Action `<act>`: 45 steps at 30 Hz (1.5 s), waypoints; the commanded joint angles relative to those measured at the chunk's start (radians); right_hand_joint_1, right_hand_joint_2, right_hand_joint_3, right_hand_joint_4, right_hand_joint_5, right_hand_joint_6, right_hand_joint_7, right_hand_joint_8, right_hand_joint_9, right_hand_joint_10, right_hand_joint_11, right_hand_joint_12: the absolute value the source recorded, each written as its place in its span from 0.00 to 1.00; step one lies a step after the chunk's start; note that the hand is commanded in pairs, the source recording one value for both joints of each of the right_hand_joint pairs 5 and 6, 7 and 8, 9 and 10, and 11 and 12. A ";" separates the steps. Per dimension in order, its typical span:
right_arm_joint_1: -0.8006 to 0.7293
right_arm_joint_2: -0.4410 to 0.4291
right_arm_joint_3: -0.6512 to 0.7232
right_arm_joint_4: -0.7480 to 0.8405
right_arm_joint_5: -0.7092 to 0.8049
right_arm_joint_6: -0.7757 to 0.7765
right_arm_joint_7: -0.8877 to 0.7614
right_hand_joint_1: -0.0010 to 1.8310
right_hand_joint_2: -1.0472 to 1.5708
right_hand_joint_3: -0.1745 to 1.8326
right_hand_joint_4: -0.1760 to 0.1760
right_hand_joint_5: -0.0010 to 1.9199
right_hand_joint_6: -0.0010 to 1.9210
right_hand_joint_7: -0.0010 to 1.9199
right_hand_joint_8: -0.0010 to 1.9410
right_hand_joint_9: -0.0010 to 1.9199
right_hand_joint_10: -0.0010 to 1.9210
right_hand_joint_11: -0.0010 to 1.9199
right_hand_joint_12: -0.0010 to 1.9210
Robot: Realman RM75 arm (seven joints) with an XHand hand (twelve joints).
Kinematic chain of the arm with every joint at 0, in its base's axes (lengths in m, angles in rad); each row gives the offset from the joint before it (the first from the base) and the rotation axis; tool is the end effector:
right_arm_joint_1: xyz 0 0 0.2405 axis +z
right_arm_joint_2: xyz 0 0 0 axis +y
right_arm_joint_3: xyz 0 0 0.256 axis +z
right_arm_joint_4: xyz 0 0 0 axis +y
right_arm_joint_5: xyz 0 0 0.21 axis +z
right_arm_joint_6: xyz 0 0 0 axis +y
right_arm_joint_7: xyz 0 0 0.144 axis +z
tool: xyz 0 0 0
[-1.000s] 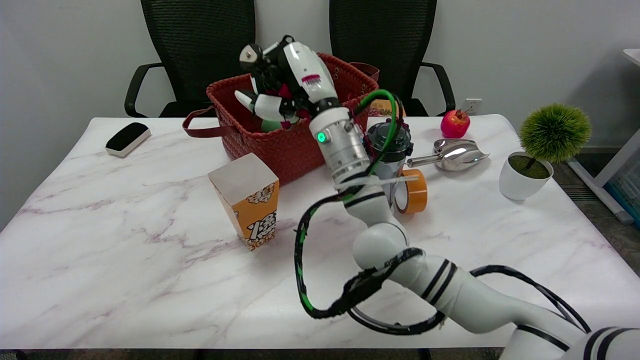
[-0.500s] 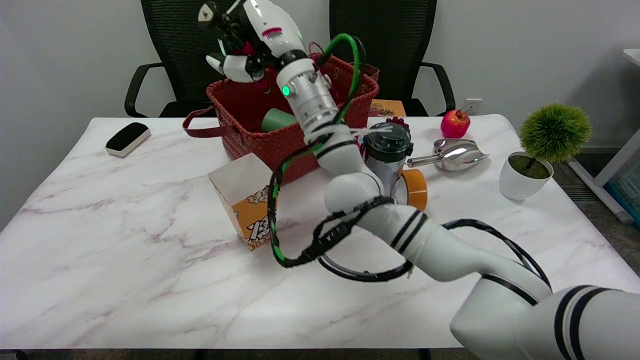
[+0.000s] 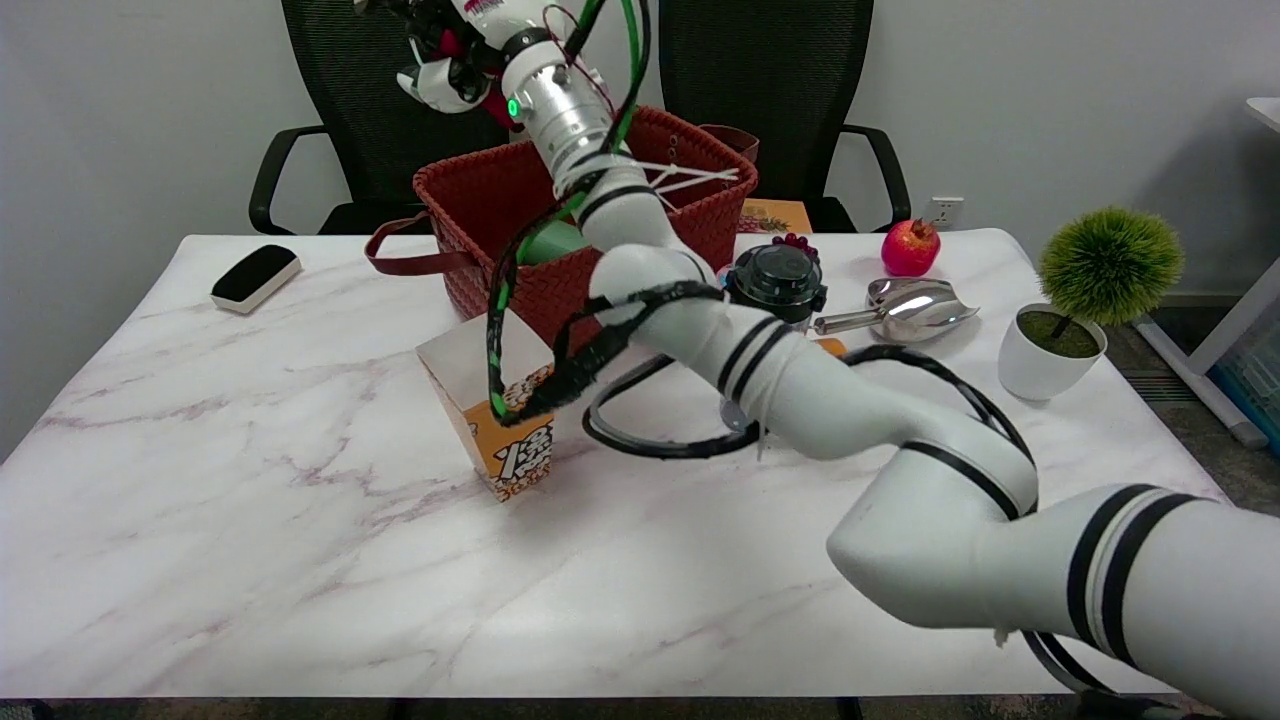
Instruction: Place the flexible tripod into the brown storage basket.
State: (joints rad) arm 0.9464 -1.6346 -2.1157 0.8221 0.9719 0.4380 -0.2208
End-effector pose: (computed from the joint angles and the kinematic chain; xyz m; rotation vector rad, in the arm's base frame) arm -0.0557 -0.5211 0.1129 1.7857 -0.0176 0.7356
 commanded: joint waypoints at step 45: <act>0.088 0.032 0.124 -0.337 0.212 -0.083 -0.289 0.53 0.64 0.38 0.50 0.69 0.69 1.00 0.99 0.92 0.92 1.00 1.00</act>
State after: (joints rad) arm 1.0491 -1.6146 -1.9625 0.4464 1.1580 0.3701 -0.5378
